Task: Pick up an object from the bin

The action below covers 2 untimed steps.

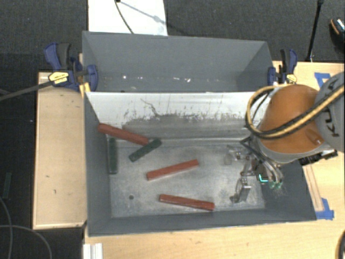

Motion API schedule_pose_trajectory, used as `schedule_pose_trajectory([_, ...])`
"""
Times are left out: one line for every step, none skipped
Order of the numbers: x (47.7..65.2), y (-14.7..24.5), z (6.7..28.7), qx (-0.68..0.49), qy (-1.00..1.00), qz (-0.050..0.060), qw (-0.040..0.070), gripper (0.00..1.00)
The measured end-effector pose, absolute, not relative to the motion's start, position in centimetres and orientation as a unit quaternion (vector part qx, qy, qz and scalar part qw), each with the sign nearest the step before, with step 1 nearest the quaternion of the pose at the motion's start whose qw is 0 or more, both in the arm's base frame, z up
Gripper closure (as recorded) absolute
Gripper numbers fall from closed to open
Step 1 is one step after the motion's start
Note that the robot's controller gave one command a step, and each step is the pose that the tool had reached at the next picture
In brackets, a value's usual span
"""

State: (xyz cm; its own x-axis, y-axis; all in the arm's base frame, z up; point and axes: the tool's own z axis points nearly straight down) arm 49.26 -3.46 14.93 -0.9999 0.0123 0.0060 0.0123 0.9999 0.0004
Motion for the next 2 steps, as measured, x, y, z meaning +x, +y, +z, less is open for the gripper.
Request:
schedule_pose_trajectory([50.9, 2.48, 7.84, 0.004, -1.0, -0.002, 0.002, 0.0])
schedule_pose_trajectory([51.01, 2.1, 8.14, 0.003, -1.0, 0.0, 0.0, 1.0])
